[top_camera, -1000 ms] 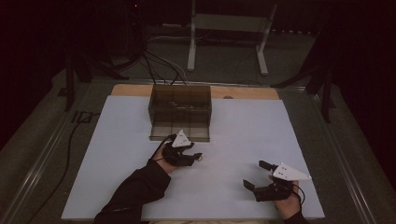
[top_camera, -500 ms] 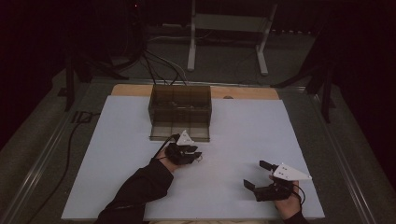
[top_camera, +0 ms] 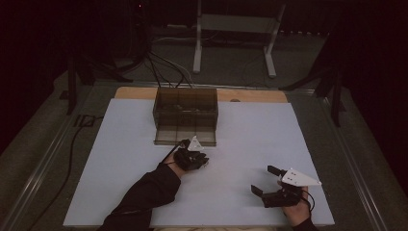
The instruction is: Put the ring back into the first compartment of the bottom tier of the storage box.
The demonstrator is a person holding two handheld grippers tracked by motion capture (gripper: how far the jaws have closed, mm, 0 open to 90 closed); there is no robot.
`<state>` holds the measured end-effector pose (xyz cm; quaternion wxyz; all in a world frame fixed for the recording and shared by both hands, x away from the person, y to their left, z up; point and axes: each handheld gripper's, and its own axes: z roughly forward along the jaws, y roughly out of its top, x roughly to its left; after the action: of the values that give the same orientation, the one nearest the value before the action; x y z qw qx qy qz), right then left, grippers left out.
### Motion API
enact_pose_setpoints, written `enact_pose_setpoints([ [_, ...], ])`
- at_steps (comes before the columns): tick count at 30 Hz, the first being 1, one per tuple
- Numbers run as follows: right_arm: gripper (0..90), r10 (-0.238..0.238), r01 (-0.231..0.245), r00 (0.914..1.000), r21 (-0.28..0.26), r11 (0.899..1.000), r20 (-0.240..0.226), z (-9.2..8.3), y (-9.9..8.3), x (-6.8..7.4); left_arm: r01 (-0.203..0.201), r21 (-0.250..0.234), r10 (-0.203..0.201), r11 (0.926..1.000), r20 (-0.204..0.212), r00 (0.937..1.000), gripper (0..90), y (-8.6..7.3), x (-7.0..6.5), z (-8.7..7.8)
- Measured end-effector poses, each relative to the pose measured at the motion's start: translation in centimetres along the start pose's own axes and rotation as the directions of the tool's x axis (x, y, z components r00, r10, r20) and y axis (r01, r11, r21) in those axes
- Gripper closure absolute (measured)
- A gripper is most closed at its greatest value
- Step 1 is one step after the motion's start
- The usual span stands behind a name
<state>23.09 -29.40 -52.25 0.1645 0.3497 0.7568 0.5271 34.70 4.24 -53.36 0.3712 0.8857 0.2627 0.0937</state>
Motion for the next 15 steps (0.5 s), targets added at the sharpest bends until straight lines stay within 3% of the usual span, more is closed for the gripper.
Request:
enact_pose_setpoints([
  [6, 0.0, 0.001, -0.001, 1.0000, 0.000, 1.000, 0.002, 0.01, 0.00, 0.00, -0.016, 0.008, 0.016, 0.9998, -0.001, 0.9999, 86.8, 0.07, -0.34, 0.03],
  [15, 0.0, 0.001, -0.001, 1.0000, 0.000, 1.000, 0.003, 0.01, 0.00, -0.04, -0.029, 0.018, 0.029, 0.9994, -0.018, 0.9994, 88.5, 0.21, -0.58, 0.01],
])
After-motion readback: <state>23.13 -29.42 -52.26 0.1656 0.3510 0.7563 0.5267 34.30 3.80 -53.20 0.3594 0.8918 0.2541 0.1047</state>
